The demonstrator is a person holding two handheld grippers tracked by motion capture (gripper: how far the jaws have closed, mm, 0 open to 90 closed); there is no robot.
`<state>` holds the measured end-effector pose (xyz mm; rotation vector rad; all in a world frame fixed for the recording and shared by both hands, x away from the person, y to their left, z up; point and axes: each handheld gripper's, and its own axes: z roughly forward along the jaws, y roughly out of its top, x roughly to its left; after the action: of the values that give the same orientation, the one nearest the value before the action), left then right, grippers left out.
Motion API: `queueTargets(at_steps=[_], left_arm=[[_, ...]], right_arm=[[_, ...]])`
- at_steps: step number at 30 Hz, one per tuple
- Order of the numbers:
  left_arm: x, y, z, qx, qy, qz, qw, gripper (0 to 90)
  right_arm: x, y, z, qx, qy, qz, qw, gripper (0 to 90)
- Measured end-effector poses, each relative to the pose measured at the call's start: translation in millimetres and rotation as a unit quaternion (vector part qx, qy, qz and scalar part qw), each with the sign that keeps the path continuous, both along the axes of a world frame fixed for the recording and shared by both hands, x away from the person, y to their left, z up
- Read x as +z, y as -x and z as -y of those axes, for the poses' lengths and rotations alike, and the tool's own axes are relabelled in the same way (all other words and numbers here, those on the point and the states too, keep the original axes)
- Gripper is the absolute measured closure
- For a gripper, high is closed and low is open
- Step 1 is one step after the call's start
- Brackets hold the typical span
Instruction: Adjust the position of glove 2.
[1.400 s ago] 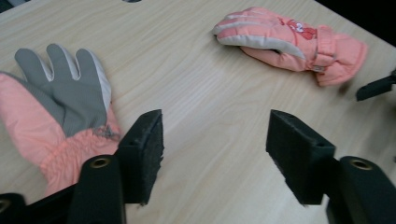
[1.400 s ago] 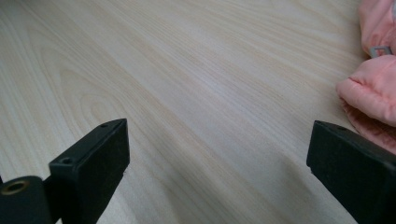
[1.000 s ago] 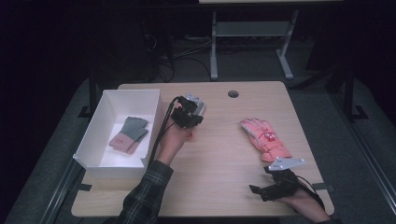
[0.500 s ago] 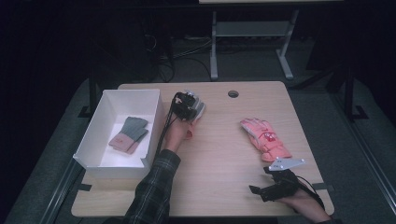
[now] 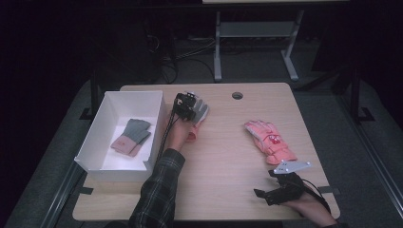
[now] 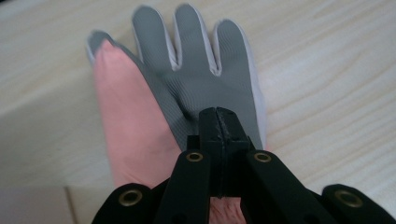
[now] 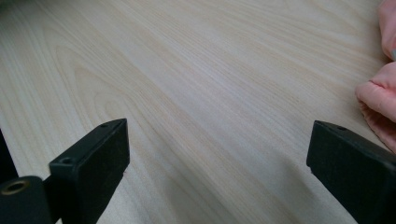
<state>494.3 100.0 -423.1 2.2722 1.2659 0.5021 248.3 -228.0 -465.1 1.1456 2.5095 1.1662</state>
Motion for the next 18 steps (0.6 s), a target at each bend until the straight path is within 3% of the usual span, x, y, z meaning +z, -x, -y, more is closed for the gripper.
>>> queueTargets(at_steps=[9,18], left_arm=[[-4.0,11.9,7.3,-0.042,0.023,-0.033,0.9983,89.8],[-5.7,46.5,35.4,-0.108,0.059,-0.05,0.9912,89.8]], right_arm=[[0.4,0.3,0.3,-0.002,0.002,0.0,1.0,5.5],[-0.1,-0.4,0.7,-0.003,0.002,-0.001,1.0,5.5]])
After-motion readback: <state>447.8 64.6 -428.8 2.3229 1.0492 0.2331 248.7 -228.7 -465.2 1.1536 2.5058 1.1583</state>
